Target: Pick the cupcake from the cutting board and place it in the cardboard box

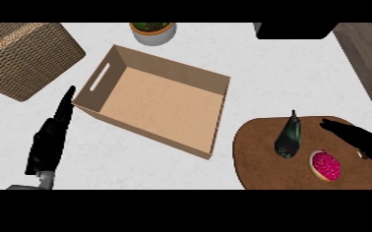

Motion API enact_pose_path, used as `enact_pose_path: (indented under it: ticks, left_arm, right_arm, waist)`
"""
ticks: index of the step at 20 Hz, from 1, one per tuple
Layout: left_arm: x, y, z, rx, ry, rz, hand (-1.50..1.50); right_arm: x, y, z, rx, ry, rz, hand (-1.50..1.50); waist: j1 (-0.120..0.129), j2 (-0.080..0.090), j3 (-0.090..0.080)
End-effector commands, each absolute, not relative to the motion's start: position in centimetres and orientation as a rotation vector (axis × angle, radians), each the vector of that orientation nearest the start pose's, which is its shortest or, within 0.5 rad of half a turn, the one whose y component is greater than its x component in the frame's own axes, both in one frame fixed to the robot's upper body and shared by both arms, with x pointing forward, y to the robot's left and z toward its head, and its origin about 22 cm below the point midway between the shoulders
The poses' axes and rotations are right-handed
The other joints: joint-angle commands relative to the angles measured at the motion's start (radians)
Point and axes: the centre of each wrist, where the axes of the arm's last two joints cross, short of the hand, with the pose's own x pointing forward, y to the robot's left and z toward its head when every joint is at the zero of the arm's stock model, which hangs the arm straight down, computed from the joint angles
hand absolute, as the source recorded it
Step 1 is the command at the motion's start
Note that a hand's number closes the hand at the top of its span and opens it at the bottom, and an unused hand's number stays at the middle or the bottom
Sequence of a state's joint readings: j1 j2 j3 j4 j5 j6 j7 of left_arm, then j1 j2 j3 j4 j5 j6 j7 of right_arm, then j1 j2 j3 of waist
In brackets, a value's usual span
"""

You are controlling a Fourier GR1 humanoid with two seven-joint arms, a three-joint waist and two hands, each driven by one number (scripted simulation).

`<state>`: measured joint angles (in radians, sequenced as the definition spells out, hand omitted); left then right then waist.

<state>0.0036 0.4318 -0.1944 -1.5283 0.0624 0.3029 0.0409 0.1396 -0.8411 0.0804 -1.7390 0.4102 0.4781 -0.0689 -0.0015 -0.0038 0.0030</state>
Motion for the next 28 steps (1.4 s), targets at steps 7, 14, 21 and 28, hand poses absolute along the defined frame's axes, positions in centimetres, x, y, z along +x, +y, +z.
enact_pose_path:
  ticks: [7,14,21,28]
  left_arm:
    - [23.3,30.3,0.2,0.379,-1.461,-0.204,0.00]
    - [22.3,29.7,1.8,0.379,-1.455,-0.197,0.00]
    - [23.3,29.9,-0.6,0.395,-1.440,-0.178,0.00]
    - [22.6,27.7,0.7,0.391,-1.438,-0.201,0.00]
  right_arm:
    - [21.2,-36.2,6.9,-0.458,-1.033,1.372,-1.50]
    - [20.8,-36.8,5.1,-0.489,-1.040,1.361,-1.50]
    - [20.5,-36.2,5.9,-0.472,-1.050,1.344,-1.50]
    - [21.4,-36.7,4.2,-0.450,-1.022,1.352,-1.50]
  waist:
    - [0.002,0.004,-0.003]
    - [0.004,0.003,-0.003]
    - [-0.002,0.003,-0.003]
    - [0.002,0.003,-0.003]
